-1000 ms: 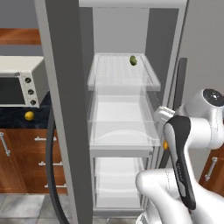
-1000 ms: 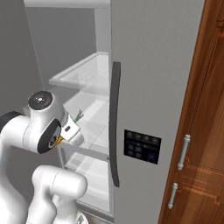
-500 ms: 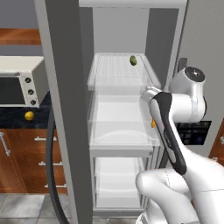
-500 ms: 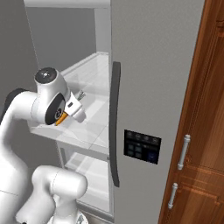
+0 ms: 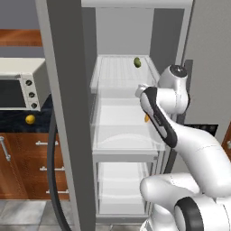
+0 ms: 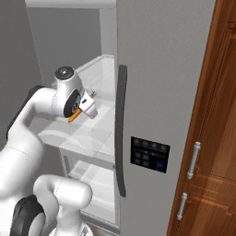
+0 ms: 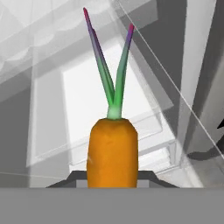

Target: Place the carrot and lemon inside the fridge drawer. Close the drawer after placing the vegetables.

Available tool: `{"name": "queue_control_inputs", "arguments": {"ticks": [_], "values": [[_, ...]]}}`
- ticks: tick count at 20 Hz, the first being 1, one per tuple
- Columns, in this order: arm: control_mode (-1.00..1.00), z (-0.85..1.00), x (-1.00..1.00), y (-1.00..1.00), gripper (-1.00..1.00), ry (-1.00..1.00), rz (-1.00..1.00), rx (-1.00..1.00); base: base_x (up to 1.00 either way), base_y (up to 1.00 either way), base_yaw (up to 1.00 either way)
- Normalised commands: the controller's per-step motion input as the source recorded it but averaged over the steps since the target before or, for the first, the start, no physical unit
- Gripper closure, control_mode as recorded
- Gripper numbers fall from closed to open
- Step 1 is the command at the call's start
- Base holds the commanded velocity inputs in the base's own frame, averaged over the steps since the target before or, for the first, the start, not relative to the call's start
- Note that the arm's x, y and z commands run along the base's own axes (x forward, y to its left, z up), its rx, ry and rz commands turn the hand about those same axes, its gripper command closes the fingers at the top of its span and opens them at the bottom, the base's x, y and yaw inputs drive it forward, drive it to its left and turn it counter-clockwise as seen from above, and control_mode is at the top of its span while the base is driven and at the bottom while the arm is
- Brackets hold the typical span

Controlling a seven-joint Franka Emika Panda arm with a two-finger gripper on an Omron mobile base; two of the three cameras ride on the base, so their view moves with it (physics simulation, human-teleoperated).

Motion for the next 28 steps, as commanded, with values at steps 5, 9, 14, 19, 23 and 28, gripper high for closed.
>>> {"name": "queue_control_inputs", "arguments": {"ticks": [5, 9, 14, 19, 23, 28], "values": [[-1.0, -0.4, 0.62, 0.3, 1.0, 0.08, 0.0, 0.0, 0.0, 0.0, 0.0], [-1.0, -0.55, 0.54, 0.37, 1.0, 0.12, 0.0, 0.0, 0.0, 0.0, 0.0], [-1.0, -0.49, 0.4, 0.1, 1.0, 0.14, 0.0, 0.0, 0.0, 0.0, 0.0], [-1.0, -0.42, -0.03, 0.01, 1.0, 0.11, 0.01, 0.0, 0.0, 0.0, 0.0], [-1.0, -0.25, -0.54, 0.0, 1.0, 0.07, 0.07, 0.0, 0.0, 0.0, 0.0], [-1.0, -0.16, -0.4, 0.0, 1.0, 0.1, 0.08, 0.0, 0.0, 0.0, 0.0]]}}
